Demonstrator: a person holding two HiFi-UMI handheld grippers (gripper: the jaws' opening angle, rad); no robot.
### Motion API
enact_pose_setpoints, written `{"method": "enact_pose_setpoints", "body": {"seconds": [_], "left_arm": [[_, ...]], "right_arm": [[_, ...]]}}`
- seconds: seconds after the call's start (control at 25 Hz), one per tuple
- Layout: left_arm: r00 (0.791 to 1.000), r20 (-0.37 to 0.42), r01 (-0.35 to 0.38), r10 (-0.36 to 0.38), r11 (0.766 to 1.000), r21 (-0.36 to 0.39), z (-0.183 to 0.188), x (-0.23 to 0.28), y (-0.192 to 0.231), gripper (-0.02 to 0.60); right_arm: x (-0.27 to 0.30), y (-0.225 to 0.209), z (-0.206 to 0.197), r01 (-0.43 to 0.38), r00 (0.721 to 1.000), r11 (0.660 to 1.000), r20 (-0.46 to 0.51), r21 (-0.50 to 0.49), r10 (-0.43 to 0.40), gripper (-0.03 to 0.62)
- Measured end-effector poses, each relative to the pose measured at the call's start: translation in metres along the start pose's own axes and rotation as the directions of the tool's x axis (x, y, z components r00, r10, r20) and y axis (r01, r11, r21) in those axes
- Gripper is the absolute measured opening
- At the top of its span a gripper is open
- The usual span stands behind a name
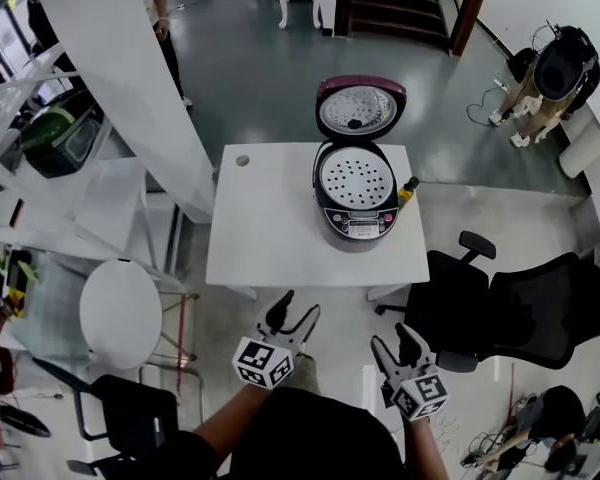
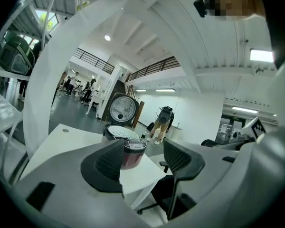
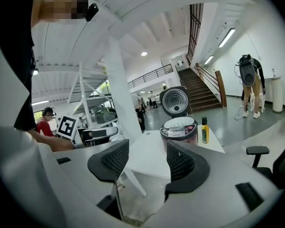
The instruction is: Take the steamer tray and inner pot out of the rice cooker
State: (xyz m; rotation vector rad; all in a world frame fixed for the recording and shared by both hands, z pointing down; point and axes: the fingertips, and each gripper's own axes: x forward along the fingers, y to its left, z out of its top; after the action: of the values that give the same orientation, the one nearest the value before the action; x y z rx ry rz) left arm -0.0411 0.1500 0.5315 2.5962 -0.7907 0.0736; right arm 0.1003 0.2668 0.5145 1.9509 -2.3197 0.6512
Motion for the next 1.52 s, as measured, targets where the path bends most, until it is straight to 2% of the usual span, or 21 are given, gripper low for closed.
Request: {"method": "enact_pose_setpoints", "body": {"seconds": [0.2,0.36,0.6,0.72,0.88,1.0,1.16,1.32,1.52], "left_arm": [[0.999,-0.004,0.040,-0.040,0.999,0.001,0.026,0.033,0.043,0.241],[0.998,-0.001,0.065,-0.065,0.998,-0.004,0.039,0.046,0.067,0.241],[0.998,-0.006,0.062,-0.062,0.998,-0.022,0.045,0.061,0.101,0.242],[0.998,0.006,0.057,-0.057,0.998,-0.041,0.045,0.066,0.108,0.244],[0.999,-0.003,0.034,-0.035,0.997,-0.071,0.046,0.080,0.117,0.250],[1.000,0.002,0.023,-0.023,0.998,-0.058,0.053,0.097,0.118,0.250],[0.999,0.028,-0.029,0.030,0.999,-0.040,0.071,0.125,0.124,0.252],[0.996,0.020,-0.080,0.082,0.995,-0.052,0.078,0.160,0.128,0.252],[0.993,-0.004,-0.122,0.122,0.991,-0.058,0.081,0.205,0.139,0.253]], "right_arm": [[0.063,-0.004,0.023,0.021,1.000,0.999,-0.009,0.024,-0.021,0.218],[0.099,0.005,0.033,0.017,1.000,1.000,-0.018,-0.021,-0.018,0.218],[0.135,0.021,0.037,-0.024,1.000,1.000,-0.020,0.004,0.024,0.218],[0.146,0.015,0.037,-0.032,0.999,0.999,-0.025,0.003,0.032,0.218],[0.165,-0.007,0.048,-0.027,0.998,0.999,-0.050,-0.036,0.025,0.218],[0.178,-0.031,0.062,-0.018,0.998,0.998,-0.060,-0.056,0.015,0.218],[0.205,-0.067,0.069,-0.051,0.995,0.997,-0.091,-0.058,0.045,0.218],[0.233,-0.104,0.083,-0.095,0.991,0.993,-0.105,-0.063,0.088,0.218],[0.261,-0.154,0.101,-0.091,0.992,0.995,-0.089,-0.046,0.087,0.218]]}}
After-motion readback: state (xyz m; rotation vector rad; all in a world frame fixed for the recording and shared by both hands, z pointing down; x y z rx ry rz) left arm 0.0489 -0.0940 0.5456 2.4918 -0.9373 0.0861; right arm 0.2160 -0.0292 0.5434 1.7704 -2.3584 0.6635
